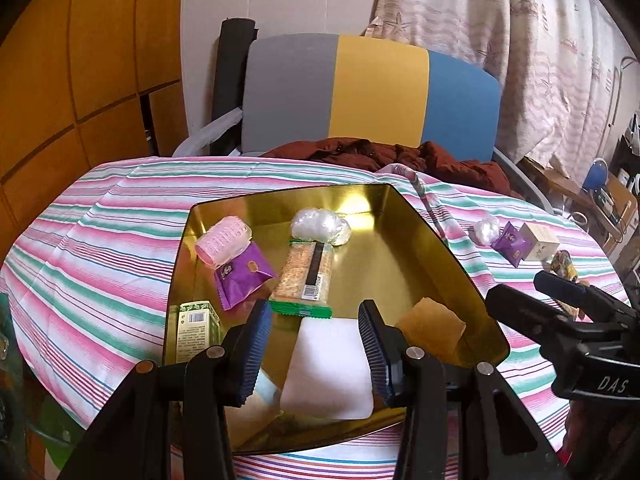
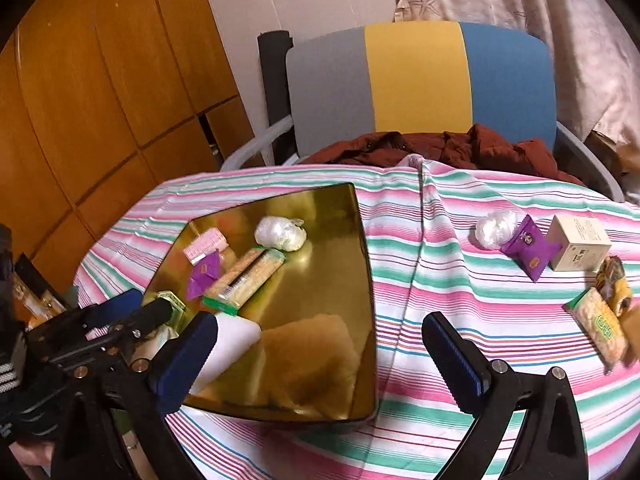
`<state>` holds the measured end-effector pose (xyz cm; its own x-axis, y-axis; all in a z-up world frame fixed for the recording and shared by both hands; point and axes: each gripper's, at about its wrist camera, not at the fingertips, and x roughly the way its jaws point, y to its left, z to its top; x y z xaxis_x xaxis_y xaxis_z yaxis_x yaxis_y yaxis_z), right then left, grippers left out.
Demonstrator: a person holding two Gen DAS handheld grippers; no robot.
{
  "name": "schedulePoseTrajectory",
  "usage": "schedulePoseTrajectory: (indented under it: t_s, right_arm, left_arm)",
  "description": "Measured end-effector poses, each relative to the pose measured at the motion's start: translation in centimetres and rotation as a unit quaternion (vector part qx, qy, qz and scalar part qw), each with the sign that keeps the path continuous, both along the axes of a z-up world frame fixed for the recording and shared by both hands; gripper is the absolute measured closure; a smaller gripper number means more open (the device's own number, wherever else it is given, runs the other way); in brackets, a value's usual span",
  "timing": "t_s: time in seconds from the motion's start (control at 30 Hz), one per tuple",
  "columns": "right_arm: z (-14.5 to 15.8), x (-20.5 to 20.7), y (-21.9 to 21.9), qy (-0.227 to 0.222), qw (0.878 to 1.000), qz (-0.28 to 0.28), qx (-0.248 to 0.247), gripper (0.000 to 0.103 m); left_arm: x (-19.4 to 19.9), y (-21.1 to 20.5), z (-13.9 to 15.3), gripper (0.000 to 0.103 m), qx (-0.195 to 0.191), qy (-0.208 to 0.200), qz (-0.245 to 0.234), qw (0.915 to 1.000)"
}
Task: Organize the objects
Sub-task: 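Move both tools back over the remaining pile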
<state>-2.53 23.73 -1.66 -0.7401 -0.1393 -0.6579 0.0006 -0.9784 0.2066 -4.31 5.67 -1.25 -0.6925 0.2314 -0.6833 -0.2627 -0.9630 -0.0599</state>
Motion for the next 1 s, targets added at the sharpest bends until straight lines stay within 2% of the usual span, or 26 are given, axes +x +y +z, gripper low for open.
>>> schedulePoseTrajectory:
  t_s: [0.37, 0.57, 0.77, 1.0]
  right_arm:
    - [-1.6, 0.0, 3.4, -0.039, 0.998, -0.042, 0.014, 0.000]
    - [-2.0, 0.0, 6.8, -0.055, 0.996, -0.075, 0.014, 0.000]
    - [-0.7, -0.5, 11.1, -0.058, 0.990, -0.119, 0.054, 0.000]
    - [0.4, -2.2, 17.2, -0.056, 0.984, -0.136, 0.098, 0.000]
  left_arm:
    - [0.3, 1.6, -0.3, 0.058, 0.005, -0.006, -0.045, 0.9990]
    - [0.0, 2.3, -0.7, 0.058, 0.004, -0.022, -0.047, 0.9987]
    - [-0.2, 2.9, -1.2, 0.058, 0.003, -0.034, -0.064, 0.9974]
    - [0.0, 4.5, -0.2, 0.058, 0.006, -0.020, -0.089, 0.9958]
